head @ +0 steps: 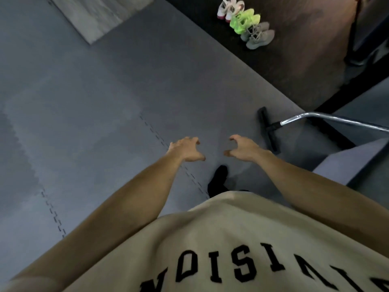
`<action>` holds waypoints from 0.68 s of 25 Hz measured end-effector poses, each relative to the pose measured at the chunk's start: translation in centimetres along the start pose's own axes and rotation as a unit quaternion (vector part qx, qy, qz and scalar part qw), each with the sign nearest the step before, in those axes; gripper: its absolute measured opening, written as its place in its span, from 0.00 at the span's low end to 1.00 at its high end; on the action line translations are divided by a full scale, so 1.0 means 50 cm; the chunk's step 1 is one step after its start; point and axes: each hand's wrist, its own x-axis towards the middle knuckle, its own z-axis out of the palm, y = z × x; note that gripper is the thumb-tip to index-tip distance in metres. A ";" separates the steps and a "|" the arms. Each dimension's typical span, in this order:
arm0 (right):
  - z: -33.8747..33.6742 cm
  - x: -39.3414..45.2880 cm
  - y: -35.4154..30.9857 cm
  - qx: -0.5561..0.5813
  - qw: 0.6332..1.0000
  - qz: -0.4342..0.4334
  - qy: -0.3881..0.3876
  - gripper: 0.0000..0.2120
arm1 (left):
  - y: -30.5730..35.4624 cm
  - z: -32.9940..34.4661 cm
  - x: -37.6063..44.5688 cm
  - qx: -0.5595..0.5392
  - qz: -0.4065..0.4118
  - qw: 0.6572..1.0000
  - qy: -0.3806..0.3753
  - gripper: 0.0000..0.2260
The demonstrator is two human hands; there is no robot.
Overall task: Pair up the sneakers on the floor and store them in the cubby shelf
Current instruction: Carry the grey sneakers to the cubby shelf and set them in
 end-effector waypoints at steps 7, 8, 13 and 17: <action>-0.207 0.255 -0.122 -0.032 0.999 -0.001 -0.037 0.37 | -0.007 -0.242 0.221 -0.002 -0.010 1.000 0.012 0.35; -0.229 0.290 -0.140 -0.041 0.998 -0.001 -0.040 0.37 | -0.010 -0.275 0.256 -0.006 -0.013 1.000 0.013 0.34; -0.352 0.492 -0.227 -0.055 0.998 -0.001 -0.035 0.36 | -0.049 -0.443 0.457 -0.015 -0.005 1.000 0.001 0.34; -0.475 0.652 -0.316 -0.043 0.998 0.039 -0.006 0.35 | -0.083 -0.629 0.642 -0.006 0.027 1.000 0.008 0.32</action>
